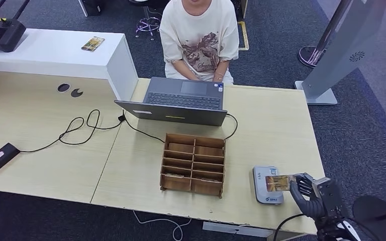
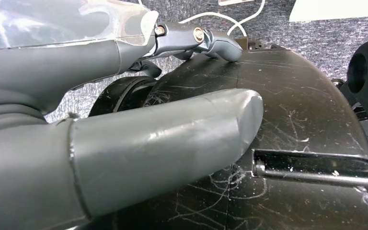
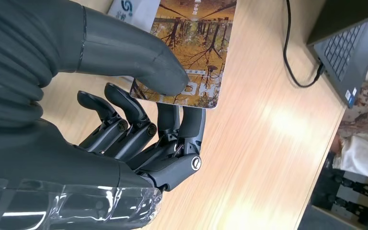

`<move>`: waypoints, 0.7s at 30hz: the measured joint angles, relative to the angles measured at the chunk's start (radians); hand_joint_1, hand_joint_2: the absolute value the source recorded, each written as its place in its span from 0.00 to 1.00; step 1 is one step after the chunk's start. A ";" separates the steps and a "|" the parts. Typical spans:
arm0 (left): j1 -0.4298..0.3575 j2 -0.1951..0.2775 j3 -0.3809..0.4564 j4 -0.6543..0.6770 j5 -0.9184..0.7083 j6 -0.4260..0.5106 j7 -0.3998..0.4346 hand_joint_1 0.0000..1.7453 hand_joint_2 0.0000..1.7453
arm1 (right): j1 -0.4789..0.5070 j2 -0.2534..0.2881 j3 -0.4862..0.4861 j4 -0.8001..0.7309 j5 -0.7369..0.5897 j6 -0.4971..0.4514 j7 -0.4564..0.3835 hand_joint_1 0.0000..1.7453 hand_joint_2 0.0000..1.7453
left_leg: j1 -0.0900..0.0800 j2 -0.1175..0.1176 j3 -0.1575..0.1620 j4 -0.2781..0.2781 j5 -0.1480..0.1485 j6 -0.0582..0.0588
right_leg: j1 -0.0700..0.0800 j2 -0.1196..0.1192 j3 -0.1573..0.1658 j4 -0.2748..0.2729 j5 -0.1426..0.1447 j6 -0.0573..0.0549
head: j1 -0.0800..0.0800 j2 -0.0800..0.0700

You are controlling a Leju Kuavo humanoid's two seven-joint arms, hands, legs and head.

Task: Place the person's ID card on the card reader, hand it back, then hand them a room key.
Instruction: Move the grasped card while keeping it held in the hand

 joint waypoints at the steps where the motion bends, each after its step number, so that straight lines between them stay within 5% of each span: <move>1: 0.000 0.000 0.000 0.000 0.000 0.000 0.000 0.00 0.00 | -0.001 -0.002 -0.008 0.002 0.005 0.003 0.004 1.00 1.00 | 0.000 0.000 0.000 0.000 0.000 0.000 | 0.000 0.000 0.000 0.000 0.000 0.000 | 0.000 0.000; 21: 0.000 0.001 -0.001 0.000 0.000 -0.003 0.000 0.00 0.00 | -0.050 -0.003 -0.082 0.099 0.070 0.075 0.041 1.00 1.00 | 0.000 0.000 0.000 0.000 0.000 0.000 | 0.000 0.000 0.000 0.000 0.000 0.000 | 0.000 0.000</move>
